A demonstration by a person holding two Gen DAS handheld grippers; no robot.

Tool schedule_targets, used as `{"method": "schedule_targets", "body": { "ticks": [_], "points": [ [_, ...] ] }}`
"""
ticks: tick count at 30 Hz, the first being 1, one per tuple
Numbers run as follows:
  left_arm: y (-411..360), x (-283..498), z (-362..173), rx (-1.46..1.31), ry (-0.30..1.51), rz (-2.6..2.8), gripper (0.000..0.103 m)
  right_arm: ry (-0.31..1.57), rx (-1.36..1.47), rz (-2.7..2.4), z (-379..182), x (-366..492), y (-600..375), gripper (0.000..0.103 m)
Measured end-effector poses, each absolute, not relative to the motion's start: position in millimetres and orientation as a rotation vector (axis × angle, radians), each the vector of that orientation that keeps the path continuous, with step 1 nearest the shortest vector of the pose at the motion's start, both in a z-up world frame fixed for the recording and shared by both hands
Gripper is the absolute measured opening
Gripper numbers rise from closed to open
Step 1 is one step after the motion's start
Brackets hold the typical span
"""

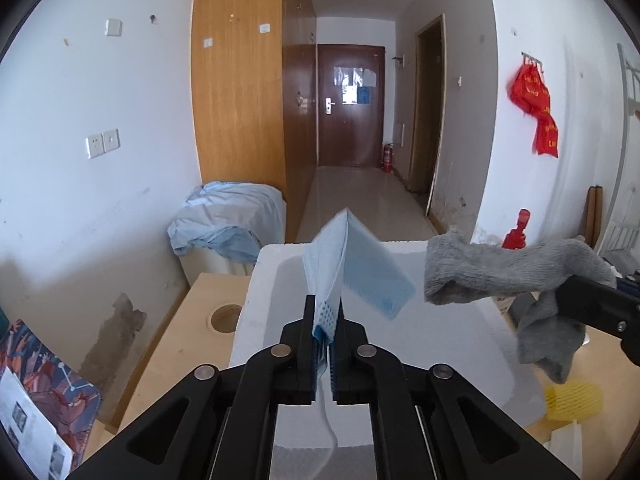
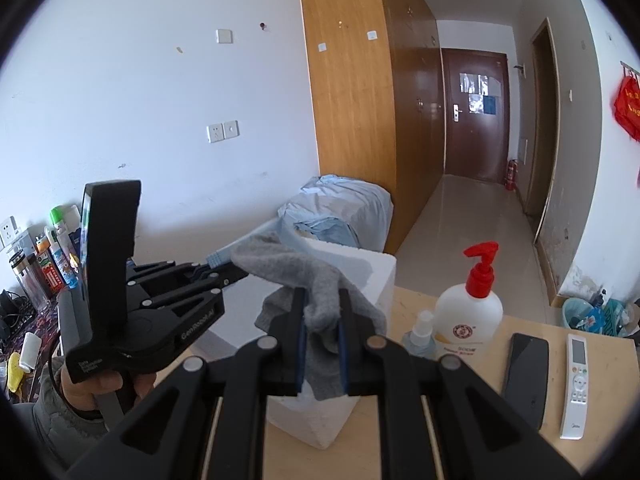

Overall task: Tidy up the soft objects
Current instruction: 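Open the left gripper to drop the mask while the right gripper drops the sock into the box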

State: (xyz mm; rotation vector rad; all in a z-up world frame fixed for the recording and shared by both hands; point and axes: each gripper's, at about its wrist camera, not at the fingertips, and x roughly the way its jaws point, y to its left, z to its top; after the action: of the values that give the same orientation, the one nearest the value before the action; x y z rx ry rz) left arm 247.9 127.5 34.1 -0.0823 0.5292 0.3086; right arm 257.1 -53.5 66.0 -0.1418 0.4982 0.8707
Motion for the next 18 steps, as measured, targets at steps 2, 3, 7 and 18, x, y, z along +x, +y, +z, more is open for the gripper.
{"method": "schedule_targets", "body": {
  "ticks": [2,3,7,18],
  "points": [
    [129,248,33,-0.082,0.535,0.318,0.016,0.499,-0.140,0.871,66,258,-53,0.016],
    [130,248,32,-0.081,0.537,0.326,0.031,0.501,-0.139,0.868,66,259,-53,0.016],
    [133,239,36,-0.068,0.474,0.378,0.080,0.503,-0.139,0.867,66,259,-52,0.016],
    [154,221,38,-0.111,0.443,0.409,0.081,0.508,-0.143,0.871,64,259,-49,0.016]
  ]
}}
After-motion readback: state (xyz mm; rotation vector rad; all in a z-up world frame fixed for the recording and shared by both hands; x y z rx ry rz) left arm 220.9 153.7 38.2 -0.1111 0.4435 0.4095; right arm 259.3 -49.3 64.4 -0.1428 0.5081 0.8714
